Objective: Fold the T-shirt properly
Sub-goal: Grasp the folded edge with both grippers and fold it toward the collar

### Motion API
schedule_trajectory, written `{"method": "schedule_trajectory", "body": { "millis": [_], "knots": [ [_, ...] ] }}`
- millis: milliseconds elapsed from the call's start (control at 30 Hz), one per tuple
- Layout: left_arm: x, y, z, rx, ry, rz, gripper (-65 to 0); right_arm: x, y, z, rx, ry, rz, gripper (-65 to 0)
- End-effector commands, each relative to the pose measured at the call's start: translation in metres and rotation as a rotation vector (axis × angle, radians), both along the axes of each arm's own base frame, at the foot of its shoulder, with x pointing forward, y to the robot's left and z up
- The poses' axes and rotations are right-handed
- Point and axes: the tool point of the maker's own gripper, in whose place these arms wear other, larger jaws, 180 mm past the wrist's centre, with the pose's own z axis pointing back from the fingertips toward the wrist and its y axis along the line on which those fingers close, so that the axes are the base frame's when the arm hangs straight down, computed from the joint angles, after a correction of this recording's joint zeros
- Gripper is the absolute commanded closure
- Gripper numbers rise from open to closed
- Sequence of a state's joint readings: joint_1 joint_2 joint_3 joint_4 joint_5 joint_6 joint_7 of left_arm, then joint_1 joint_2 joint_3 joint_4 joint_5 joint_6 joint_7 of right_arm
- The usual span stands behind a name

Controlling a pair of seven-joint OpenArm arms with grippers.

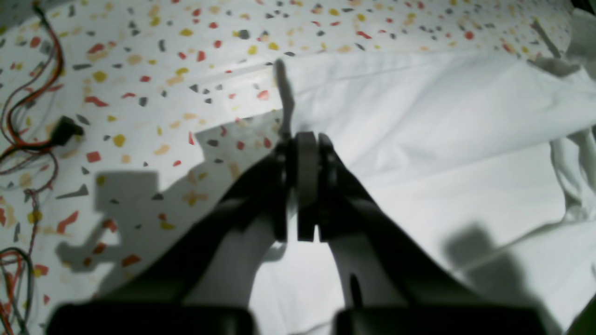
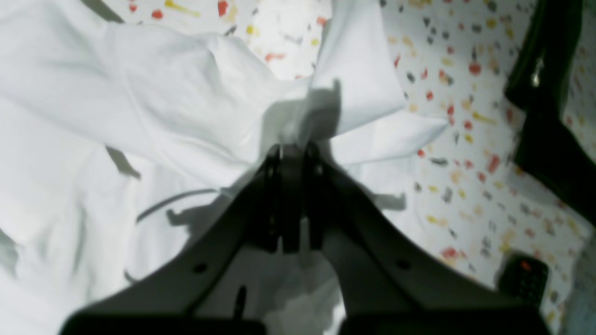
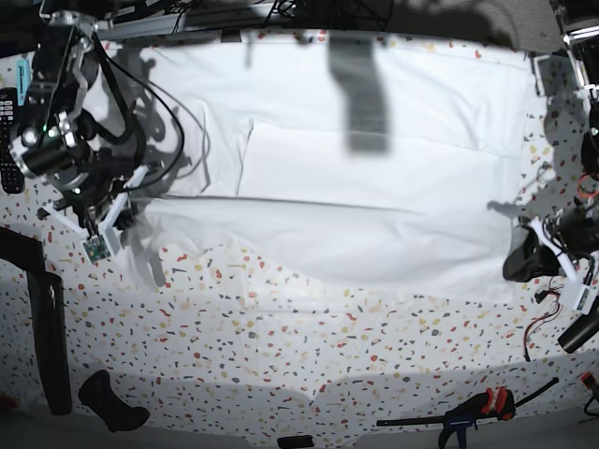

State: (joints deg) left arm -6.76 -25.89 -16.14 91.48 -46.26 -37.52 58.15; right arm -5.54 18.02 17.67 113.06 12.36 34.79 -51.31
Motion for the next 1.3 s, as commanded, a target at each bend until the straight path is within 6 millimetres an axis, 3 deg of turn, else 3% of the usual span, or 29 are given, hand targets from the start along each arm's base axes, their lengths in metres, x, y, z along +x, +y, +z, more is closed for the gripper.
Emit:
{"method": "schedule_trajectory", "body": {
  "millis": [0, 200, 533, 833, 967, 1100, 1200, 1267],
  "knots": [
    [0.003, 0.003, 0.016, 0.014, -0.045, -0.006, 0.0, 0.002, -0.002, 0.018, -0.015, -0.058, 0.007, 0.0],
    [-0.019, 0.003, 0.0, 0.045, 0.021, -0.002, 0.0, -0.029, -0.003, 0.028, -0.066, -0.06, 0.001, 0.0],
    [-0.054, 0.017, -0.029, 0.137, 0.148, -0.024, 0.0, -0.076, -0.013, -0.011, -0.078, 0.134, -0.063, 0.0],
    [-0.079, 0.017, -0.051, 0.137, 0.225, -0.029, 0.0, -0.095, 0.012, -0.035, 0.04, 0.198, -0.102, 0.0],
    [-0.089, 0.018, -0.06, 0.146, 0.256, -0.029, 0.0, -0.096, 0.01, -0.037, 0.03, 0.209, -0.115, 0.0],
    [-0.096, 0.034, -0.073, 0.252, 0.294, -0.007, -1.1, -0.102, 0.0, -0.039, -0.003, 0.239, -0.141, -18.3],
    [-0.102, 0.04, -0.079, 0.29, 0.317, -0.001, -11.4, -0.113, -0.009, -0.043, -0.008, 0.264, -0.176, -20.7],
    [-0.106, 0.04, -0.082, 0.287, 0.326, -0.002, -14.3, -0.123, -0.017, -0.046, -0.018, 0.286, -0.201, -20.7]
  ]
}}
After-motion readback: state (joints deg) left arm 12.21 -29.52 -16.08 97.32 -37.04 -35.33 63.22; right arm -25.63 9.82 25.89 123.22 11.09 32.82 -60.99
